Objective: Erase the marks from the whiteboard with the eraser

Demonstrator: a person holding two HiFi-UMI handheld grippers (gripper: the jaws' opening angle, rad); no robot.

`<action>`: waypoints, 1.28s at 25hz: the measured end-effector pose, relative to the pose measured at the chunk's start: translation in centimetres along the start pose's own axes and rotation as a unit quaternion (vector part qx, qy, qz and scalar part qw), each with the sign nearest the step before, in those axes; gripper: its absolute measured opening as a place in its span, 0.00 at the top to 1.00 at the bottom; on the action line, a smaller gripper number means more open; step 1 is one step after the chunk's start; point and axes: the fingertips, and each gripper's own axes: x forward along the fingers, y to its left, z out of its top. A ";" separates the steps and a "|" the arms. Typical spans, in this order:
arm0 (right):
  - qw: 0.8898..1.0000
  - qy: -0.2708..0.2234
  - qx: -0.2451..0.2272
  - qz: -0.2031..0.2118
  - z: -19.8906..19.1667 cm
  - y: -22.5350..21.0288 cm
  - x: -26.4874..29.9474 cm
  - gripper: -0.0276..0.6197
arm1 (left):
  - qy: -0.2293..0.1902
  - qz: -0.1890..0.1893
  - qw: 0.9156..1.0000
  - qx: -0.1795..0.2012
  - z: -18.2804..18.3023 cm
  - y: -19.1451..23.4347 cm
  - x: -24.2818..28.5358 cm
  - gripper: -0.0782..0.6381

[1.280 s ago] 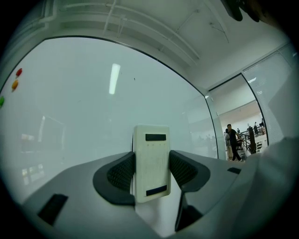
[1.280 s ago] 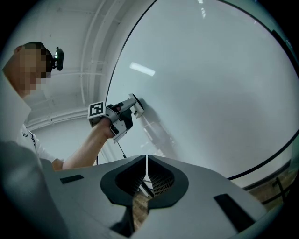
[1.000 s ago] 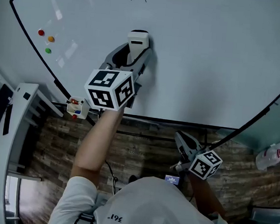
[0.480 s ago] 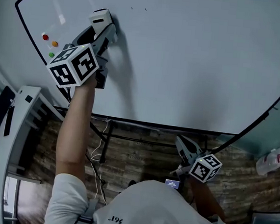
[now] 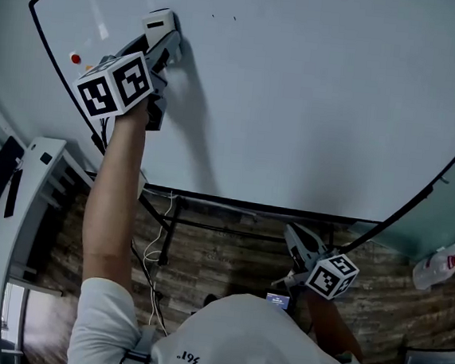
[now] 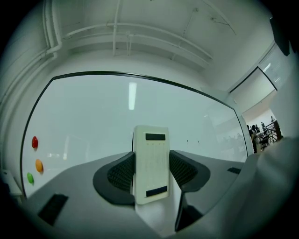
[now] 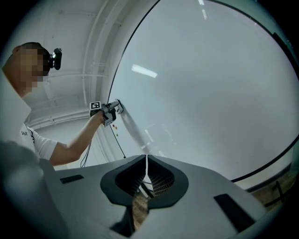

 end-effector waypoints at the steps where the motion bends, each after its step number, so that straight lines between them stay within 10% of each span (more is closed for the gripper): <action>1: 1.000 0.001 0.000 0.000 0.0 0.0 -0.1 0.91 | 0.002 -0.001 1.000 0.000 0.0 0.0 0.0 0.56; 32: 1.000 0.008 0.021 0.010 0.0 -2.7 -3.8 0.91 | 0.082 -0.065 0.989 0.107 -1.5 -13.3 3.5 0.56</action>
